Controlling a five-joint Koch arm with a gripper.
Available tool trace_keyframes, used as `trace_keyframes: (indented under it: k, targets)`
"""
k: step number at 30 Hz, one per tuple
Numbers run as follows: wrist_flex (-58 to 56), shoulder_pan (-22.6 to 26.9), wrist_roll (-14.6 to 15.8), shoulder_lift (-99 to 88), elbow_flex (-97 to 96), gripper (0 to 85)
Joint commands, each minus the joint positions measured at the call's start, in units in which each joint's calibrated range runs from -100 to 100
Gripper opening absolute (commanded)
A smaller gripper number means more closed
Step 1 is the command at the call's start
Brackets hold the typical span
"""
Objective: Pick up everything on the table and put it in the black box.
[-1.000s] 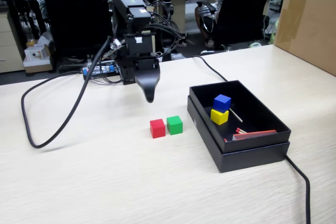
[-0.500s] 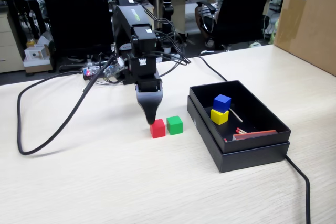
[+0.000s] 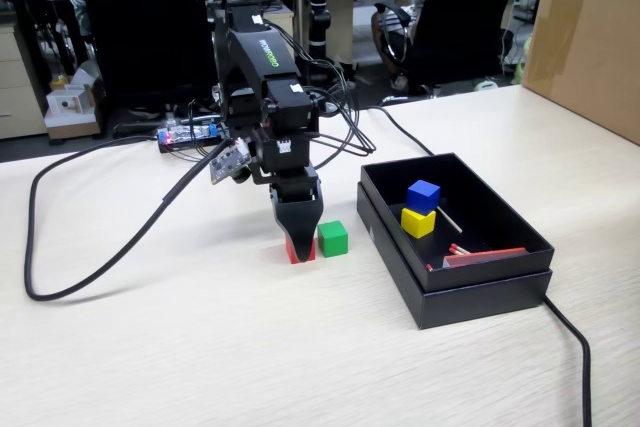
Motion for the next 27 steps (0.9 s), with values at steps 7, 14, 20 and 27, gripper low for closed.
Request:
trace_keyframes:
  k: [7, 14, 20, 27]
  targets:
    - [-0.9, -0.1, -0.9, 2.1, 5.0, 41.6]
    - [-0.7, -0.2, -1.1, 3.3, 6.3, 31.5]
    - [1.3, -0.5, -1.1, 3.8, 7.1, 6.1]
    - [1.3, -1.6, -1.9, -1.8, 6.2, 5.6]
